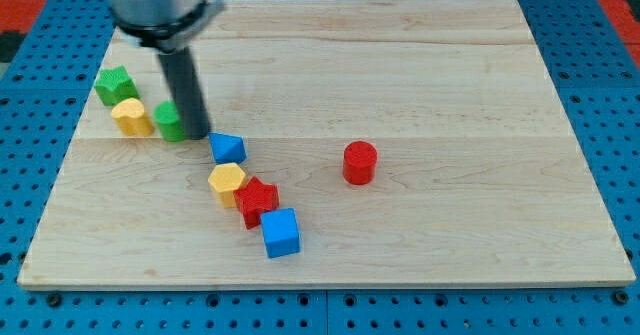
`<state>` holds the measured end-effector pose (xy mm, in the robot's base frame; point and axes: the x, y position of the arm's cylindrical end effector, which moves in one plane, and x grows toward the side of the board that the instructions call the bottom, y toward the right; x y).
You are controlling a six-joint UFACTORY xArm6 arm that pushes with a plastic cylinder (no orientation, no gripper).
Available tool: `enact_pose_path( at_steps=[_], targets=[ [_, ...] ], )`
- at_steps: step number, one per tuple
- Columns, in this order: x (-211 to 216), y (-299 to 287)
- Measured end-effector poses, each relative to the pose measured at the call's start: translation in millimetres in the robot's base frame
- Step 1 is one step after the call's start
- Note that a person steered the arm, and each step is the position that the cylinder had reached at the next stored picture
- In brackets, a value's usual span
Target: Move the yellow heart above the triangle
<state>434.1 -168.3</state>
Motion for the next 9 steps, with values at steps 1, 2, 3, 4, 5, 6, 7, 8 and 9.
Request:
enact_pose_path(
  at_steps=[1, 2, 3, 4, 5, 6, 7, 8, 9],
  targets=[
    [0.0, -10.1],
    [-0.2, -28.3],
    [-22.9, -41.4],
    [21.1, -26.5],
    [58.0, -92.8],
    [61.6, -135.7],
    [61.2, -136.7],
    [38.0, -136.2],
    [-6.4, -136.2]
  ],
)
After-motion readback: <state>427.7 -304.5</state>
